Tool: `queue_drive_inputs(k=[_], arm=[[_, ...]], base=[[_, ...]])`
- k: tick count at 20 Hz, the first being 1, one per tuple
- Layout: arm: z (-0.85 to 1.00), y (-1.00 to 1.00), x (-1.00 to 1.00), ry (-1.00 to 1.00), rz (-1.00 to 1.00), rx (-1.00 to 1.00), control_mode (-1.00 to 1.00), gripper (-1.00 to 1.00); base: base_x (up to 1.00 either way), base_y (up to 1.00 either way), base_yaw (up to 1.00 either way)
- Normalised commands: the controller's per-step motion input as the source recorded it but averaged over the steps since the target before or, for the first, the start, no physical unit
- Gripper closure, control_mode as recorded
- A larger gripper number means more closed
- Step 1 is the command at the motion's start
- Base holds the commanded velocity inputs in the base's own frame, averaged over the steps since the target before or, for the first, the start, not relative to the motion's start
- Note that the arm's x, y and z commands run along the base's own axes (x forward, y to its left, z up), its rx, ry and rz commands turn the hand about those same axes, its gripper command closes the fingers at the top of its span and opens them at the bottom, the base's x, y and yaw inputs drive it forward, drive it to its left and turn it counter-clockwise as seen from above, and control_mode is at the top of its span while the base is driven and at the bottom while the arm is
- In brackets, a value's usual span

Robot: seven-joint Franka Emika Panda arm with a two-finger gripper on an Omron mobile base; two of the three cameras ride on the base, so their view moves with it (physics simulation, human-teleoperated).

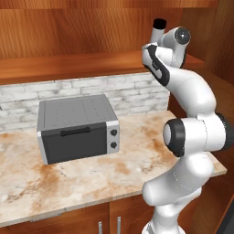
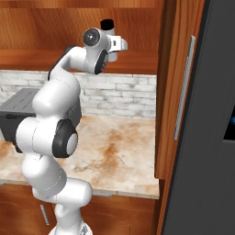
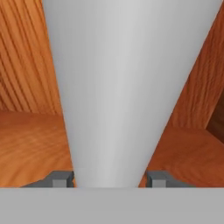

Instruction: Pick the milk, bottled water, water bottle from the counter and place them in the open cabinet.

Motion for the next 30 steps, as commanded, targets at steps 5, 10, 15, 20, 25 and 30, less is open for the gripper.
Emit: queue_drive_inputs(k=[5, 10, 15, 20, 25, 30], arm=[[0.0, 0.0, 0.12, 0.0, 0.0, 0.0, -1.0, -1.0], [0.0, 0.0, 0.21, 0.0, 0.0, 0.01, -1.0, -1.0], [0.0, 0.0, 0.19, 0.0, 0.0, 0.01, -1.0, -1.0], [0.0, 0.0, 0.05, 0.0, 0.0, 0.0, -1.0, -1.0], [0.0, -0.02, -0.11, 0.0, -0.01, 0.0, -1.0, -1.0], [0.02, -0.03, -0.63, 0.0, -0.04, 0.0, -1.0, -1.0]], base=[[0.0, 0.0, 0.0], [0.0, 0.0, 0.0], [0.0, 0.0, 0.0], [0.0, 0.0, 0.0], [0.0, 0.0, 0.0], [0.0, 0.0, 0.0]])
